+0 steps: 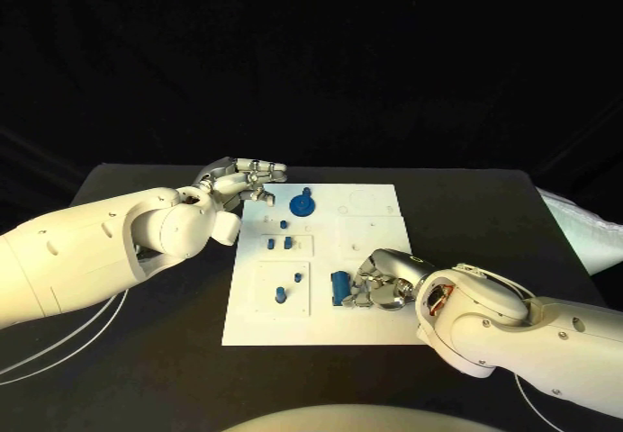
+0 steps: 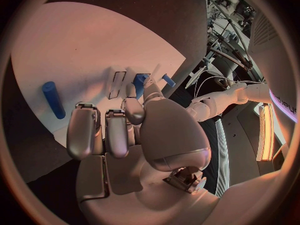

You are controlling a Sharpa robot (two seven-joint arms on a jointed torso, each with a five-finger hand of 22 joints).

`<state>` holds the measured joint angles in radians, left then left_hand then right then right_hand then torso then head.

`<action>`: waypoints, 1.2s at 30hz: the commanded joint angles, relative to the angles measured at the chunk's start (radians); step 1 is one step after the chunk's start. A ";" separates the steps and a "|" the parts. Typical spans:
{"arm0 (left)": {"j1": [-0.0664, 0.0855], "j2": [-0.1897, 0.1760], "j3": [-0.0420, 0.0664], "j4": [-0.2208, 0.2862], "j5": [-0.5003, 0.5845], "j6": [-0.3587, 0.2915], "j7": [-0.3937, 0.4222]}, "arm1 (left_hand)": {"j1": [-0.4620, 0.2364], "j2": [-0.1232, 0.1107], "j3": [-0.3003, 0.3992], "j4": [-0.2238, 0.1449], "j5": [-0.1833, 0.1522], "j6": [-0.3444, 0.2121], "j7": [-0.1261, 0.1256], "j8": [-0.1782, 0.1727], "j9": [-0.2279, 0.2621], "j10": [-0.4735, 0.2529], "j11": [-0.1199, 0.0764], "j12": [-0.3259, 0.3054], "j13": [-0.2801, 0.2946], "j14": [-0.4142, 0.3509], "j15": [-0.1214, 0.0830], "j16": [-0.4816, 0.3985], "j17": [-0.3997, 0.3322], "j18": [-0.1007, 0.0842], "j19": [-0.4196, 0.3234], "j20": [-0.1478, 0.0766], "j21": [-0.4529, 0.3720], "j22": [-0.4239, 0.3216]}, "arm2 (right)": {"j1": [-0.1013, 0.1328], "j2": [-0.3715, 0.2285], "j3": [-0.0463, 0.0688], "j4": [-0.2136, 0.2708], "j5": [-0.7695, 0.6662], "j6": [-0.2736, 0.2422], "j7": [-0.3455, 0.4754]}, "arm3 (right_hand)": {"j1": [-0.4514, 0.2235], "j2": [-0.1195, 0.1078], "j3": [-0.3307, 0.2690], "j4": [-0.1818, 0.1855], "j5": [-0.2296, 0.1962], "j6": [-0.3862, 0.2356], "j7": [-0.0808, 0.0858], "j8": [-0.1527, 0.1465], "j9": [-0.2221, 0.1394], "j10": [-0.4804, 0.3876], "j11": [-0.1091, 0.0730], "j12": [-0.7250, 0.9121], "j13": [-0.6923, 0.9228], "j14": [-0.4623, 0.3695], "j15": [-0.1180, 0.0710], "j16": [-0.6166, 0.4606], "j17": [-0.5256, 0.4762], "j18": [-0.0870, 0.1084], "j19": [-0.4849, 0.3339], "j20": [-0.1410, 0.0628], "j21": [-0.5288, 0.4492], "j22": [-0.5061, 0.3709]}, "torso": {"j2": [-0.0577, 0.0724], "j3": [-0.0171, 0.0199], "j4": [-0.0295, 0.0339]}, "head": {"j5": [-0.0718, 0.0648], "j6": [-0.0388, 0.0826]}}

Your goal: Assemble the parts on the task board

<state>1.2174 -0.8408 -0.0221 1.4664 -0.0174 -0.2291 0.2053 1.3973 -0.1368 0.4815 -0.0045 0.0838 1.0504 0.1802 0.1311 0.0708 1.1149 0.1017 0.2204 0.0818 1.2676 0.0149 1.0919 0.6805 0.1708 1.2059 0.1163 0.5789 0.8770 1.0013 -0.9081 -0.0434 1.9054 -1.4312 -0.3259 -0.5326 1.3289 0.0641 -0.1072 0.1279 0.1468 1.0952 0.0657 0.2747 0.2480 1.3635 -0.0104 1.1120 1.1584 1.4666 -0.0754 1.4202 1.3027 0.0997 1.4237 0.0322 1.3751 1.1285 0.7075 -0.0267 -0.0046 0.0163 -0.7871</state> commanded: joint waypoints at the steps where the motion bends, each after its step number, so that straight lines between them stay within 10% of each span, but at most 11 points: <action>1: 0.000 -0.001 0.001 0.003 0.003 0.021 0.001 | -0.002 0.012 -0.006 0.002 0.006 -0.006 -0.002 0.004 -0.001 -0.006 0.002 0.004 -0.002 -0.008 0.001 -0.003 -0.001 0.011 -0.001 -0.003 -0.005 -0.001 | -0.001 0.000 0.001 -0.003 -0.020 0.010 -0.003 | 0.008 0.002 0.000 -0.003 -0.007 0.002 -0.003 0.007 0.000 0.003 -0.005 0.005 0.002 0.060 -0.007 0.006 0.000 -0.018 -0.001 -0.005 0.005 0.001 | 0.000 -0.0001 -0.0005 | 0.002 -0.001; 20: 0.000 -0.004 0.000 0.001 0.001 0.022 -0.003 | -0.001 0.013 -0.006 0.001 0.007 -0.007 -0.002 0.004 -0.001 -0.008 0.002 0.006 -0.002 -0.008 0.001 -0.004 -0.002 0.011 0.000 -0.003 -0.006 -0.002 | 0.000 -0.096 0.001 0.046 -0.005 -0.025 0.054 | -0.094 -0.078 -0.100 0.046 -0.021 -0.006 0.000 0.014 0.016 0.003 -0.001 -0.009 0.004 0.059 -0.004 0.002 -0.003 -0.017 -0.004 -0.004 0.002 -0.004 | -0.003 0.0006 -0.0030 | 0.005 -0.003; 31: 0.000 -0.001 0.000 -0.001 0.001 0.022 -0.002 | -0.001 0.013 -0.006 0.001 0.007 -0.007 -0.002 0.004 -0.001 -0.008 0.002 0.006 -0.002 -0.008 0.001 -0.004 -0.002 0.011 0.000 -0.003 -0.006 -0.002 | 0.056 -0.233 0.002 0.071 0.013 -0.047 0.088 | 0.057 0.028 -0.007 -0.018 0.046 -0.054 0.016 -0.035 0.002 -0.026 0.009 -0.067 -0.030 0.059 0.002 0.002 0.000 -0.017 -0.006 0.000 -0.001 -0.006 | -0.001 -0.0001 -0.0024 | -0.009 0.006; 36: 0.000 -0.001 0.000 -0.002 0.001 0.022 -0.002 | -0.001 0.013 -0.006 0.001 0.007 -0.007 -0.002 0.004 -0.001 -0.008 0.002 0.006 -0.002 -0.008 0.001 -0.004 -0.002 0.011 0.000 -0.003 -0.006 -0.002 | 0.062 -0.257 0.000 0.050 -0.020 -0.021 0.068 | 0.055 0.038 0.013 -0.014 0.044 -0.049 0.019 -0.050 -0.005 -0.027 0.012 -0.079 -0.036 0.059 0.005 0.002 0.000 -0.017 -0.006 0.003 0.000 -0.002 | -0.001 0.0020 -0.0048 | -0.016 0.009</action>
<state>1.2173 -0.8436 -0.0226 1.4636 -0.0177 -0.2254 0.1985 1.3973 -0.1368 0.4816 -0.0045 0.0838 1.0504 0.1802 0.1311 0.0708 1.1149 0.1017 0.2203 0.0810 1.2676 0.0149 1.0919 0.6805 0.1708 1.2059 0.1163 0.5790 0.8763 1.0630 -1.1634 -0.0424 1.9599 -1.4246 -0.3615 -0.4649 1.3813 0.0933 -0.0982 0.1121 0.1881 1.0470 0.0853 0.2294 0.2442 1.3444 -0.0004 1.0396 1.1258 1.4665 -0.0750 1.4202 1.3018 0.0997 1.4235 0.0323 1.3751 1.1252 0.7059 -0.0260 -0.0081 0.0043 -0.7795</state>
